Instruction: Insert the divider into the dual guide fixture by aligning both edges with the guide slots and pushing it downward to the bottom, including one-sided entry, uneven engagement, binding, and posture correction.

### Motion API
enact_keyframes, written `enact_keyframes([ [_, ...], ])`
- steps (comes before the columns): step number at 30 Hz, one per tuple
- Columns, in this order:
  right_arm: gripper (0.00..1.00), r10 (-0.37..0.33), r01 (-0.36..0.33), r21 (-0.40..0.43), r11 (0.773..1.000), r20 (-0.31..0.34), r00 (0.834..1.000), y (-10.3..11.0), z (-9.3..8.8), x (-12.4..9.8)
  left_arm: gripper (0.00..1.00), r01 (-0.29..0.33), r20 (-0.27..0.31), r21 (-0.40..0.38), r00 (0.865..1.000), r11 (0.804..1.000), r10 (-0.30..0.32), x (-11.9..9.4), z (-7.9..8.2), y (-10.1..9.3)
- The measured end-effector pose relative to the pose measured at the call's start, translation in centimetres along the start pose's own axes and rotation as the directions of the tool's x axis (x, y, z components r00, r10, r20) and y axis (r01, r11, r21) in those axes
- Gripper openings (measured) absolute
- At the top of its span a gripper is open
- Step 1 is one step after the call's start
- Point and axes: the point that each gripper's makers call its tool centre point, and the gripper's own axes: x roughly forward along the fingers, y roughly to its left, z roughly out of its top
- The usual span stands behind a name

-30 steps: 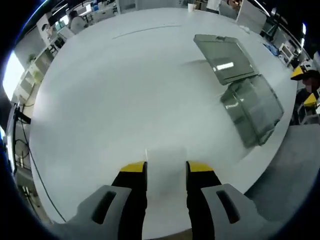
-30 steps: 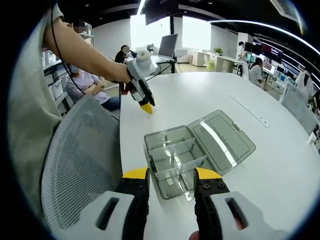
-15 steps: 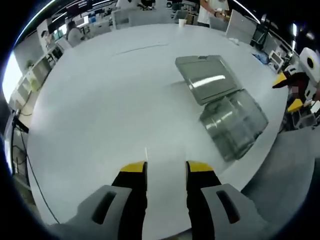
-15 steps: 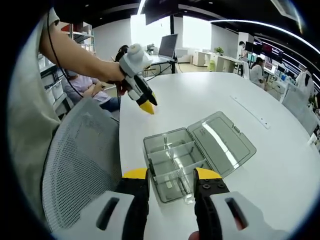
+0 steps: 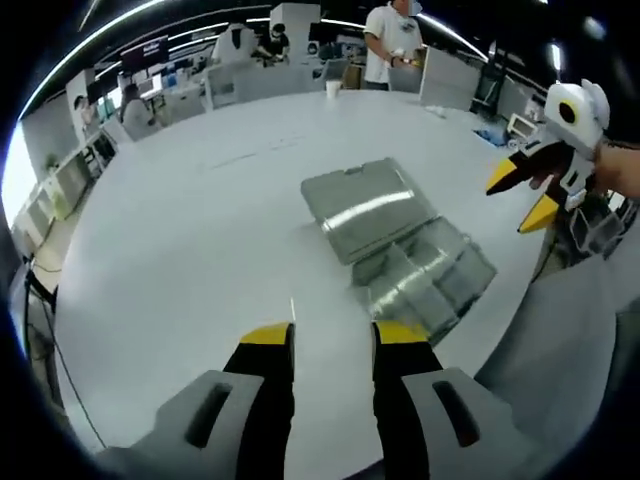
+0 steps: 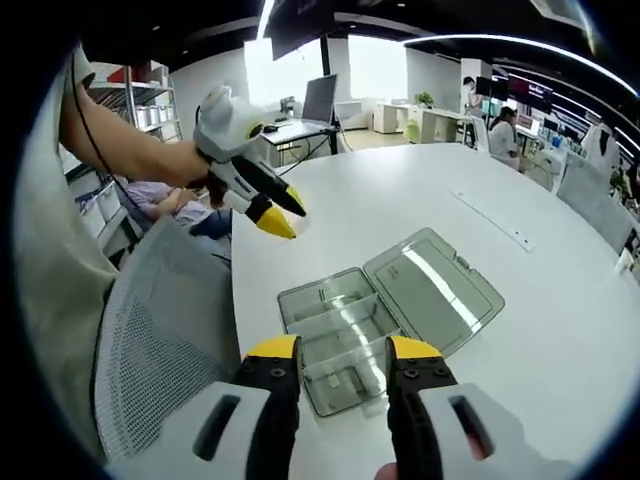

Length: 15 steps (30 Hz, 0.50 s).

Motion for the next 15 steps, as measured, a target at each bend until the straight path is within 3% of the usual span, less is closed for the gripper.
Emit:
enact_keyframes([
  [7, 0.28, -0.005, 0.005, 0.029, 1.0, -0.002, 1.0, -0.7, 1.0, -0.1, 0.28, 0.022, 0.07, 0.058, 0.997, 0.998, -0.026, -0.6, 2.1, -2.3],
  [15, 0.26, 0.01, -0.012, 0.083, 0.996, 0.023, 1.0, -0.9, 3.2, -0.2, 0.28, 0.022, 0.132, 0.146, 0.99, 0.989, -0.041, -1.0, 3.8, -4.1],
])
